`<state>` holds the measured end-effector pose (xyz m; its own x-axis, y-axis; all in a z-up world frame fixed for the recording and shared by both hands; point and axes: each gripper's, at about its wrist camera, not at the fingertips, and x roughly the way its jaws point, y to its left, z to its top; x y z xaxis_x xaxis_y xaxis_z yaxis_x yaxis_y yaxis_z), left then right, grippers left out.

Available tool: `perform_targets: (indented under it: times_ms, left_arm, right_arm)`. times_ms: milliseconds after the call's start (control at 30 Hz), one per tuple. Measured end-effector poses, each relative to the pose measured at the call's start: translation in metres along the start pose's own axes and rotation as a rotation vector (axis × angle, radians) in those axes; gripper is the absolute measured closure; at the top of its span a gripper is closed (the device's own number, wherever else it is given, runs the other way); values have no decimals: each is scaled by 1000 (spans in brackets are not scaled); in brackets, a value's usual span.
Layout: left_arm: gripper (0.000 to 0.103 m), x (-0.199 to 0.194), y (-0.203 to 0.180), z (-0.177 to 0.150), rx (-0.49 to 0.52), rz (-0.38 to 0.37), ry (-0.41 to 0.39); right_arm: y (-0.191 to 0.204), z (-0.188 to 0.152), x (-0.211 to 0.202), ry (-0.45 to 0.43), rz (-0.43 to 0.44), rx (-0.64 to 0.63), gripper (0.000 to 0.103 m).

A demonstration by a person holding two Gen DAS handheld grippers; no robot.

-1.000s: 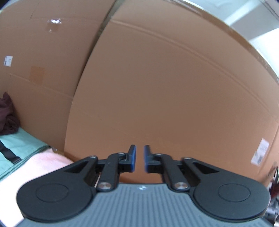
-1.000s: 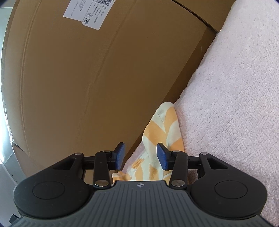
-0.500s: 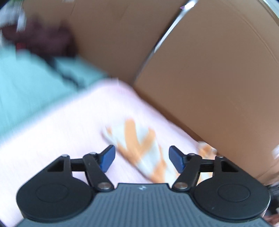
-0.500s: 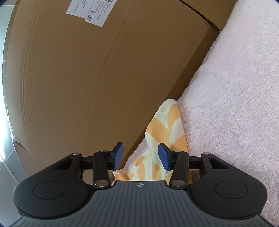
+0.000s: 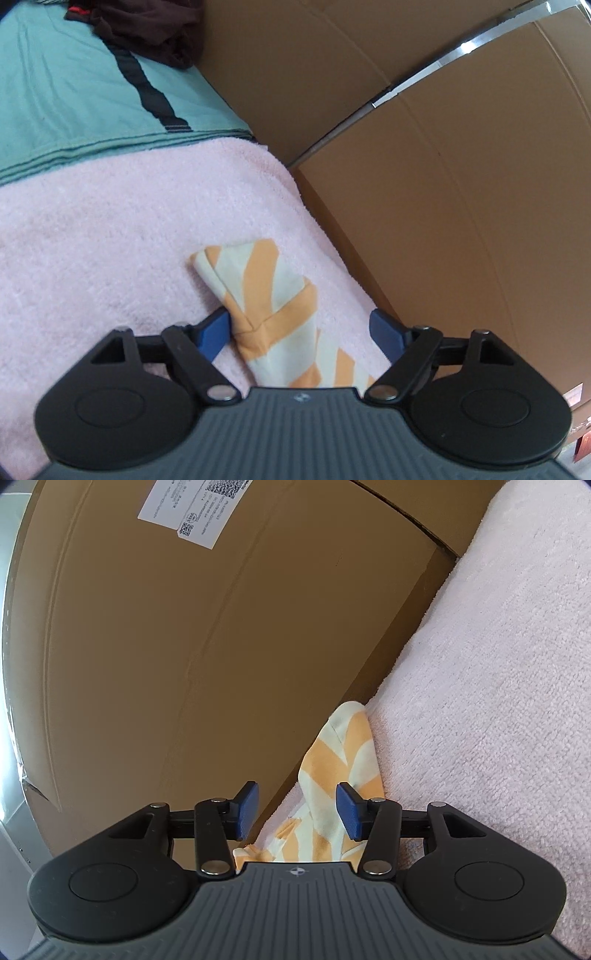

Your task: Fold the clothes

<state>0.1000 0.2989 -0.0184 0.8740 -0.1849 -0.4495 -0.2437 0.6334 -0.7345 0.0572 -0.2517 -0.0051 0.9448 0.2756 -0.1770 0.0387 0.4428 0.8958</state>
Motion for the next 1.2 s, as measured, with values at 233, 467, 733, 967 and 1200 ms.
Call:
perform_targets:
  times_ms: [233,467,733,967,1200]
  left_arm:
    - [71,18,2,6,33,44,-5]
    - [103,7,6,5,48,48,-63]
    - [103,-48,-35,2,221,-20,-352]
    - [103,-55,-46,-24,393,53,-421]
    - [103,-43,-31,-32,396,107,-383]
  right_arm:
    - [3,-3,3,-2,7,-7,50]
    - [4,-1,6,-6,6,-52,69]
    - [8,-5,15,64,-1,-65,66]
    - [7,-5,22,58,-80,-87,78]
    - [1,-1,24,32,-127,-60,97]
